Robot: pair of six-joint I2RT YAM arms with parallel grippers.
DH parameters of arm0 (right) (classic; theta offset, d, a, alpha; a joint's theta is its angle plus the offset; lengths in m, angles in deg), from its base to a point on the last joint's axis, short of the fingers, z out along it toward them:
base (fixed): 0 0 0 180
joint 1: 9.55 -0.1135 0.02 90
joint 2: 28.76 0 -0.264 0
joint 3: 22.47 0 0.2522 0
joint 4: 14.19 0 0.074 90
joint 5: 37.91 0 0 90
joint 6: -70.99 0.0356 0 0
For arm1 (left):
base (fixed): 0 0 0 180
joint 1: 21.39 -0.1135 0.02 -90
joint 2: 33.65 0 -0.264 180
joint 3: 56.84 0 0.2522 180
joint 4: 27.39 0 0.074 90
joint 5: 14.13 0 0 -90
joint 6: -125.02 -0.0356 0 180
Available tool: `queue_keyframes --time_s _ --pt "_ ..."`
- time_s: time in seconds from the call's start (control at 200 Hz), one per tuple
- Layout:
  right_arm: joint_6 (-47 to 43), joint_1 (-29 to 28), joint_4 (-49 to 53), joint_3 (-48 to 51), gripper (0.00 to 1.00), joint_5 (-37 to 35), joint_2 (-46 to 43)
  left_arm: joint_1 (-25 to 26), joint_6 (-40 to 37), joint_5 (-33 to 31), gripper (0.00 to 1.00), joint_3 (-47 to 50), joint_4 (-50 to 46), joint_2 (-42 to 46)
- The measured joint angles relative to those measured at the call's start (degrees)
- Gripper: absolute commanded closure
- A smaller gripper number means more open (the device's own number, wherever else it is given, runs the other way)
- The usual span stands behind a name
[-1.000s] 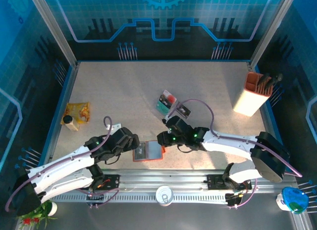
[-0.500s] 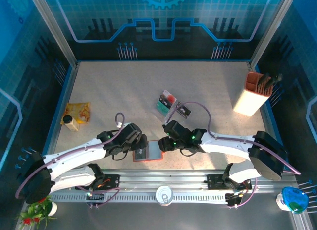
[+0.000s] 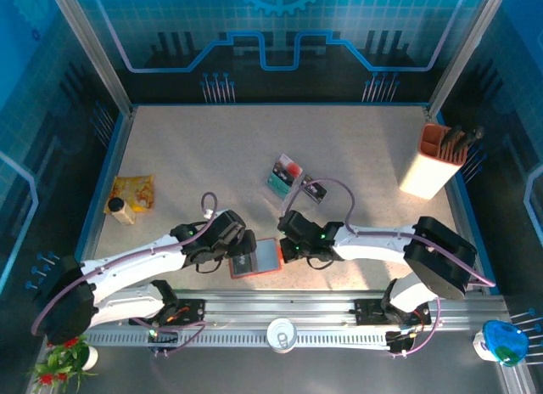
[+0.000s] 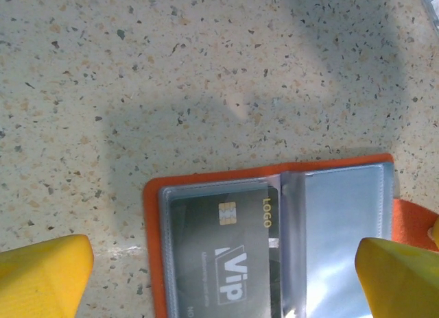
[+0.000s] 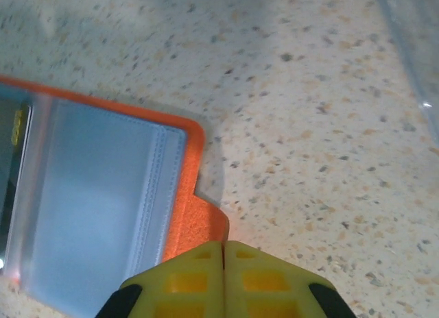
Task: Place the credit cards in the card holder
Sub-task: Move the card holder to the bottom-center of the table.
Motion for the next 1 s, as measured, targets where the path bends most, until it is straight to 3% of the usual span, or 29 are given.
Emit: queue_keyframes --time_s 0.2,0.3,0.37,0.525,0.695,0.85,1.0 --pt "1.68 2.60 -0.15 6.01 1.00 -1.70 -6.25 0.00 -0.02 0.42 0.01 -0.11 0.85 -1.22" --pt "2.08 3.15 -0.15 7.93 0.69 -1.60 -8.57 0.00 -0.13 0.46 0.01 -0.48 1.38 -1.90" --pt "2.10 3.28 -0.02 8.37 0.63 -1.49 -9.70 0.00 -0.15 0.68 0.01 -0.81 1.66 -2.19" --pt "1.86 3.56 1.40 8.33 0.65 -1.11 -15.02 0.00 -0.17 1.09 0.01 -1.07 1.99 -2.21" --pt "0.26 6.19 3.13 6.75 0.79 0.94 -19.61 0.15 -0.42 1.49 0.01 -1.66 2.14 -2.25" --pt "-1.14 9.03 2.99 5.46 0.91 4.42 -19.65 1.36 -0.59 1.49 0.01 -2.45 2.86 -3.67" --pt "-1.84 9.94 1.84 3.67 0.96 8.33 -16.00 3.58 -0.63 1.44 0.01 -3.69 3.30 -6.69"
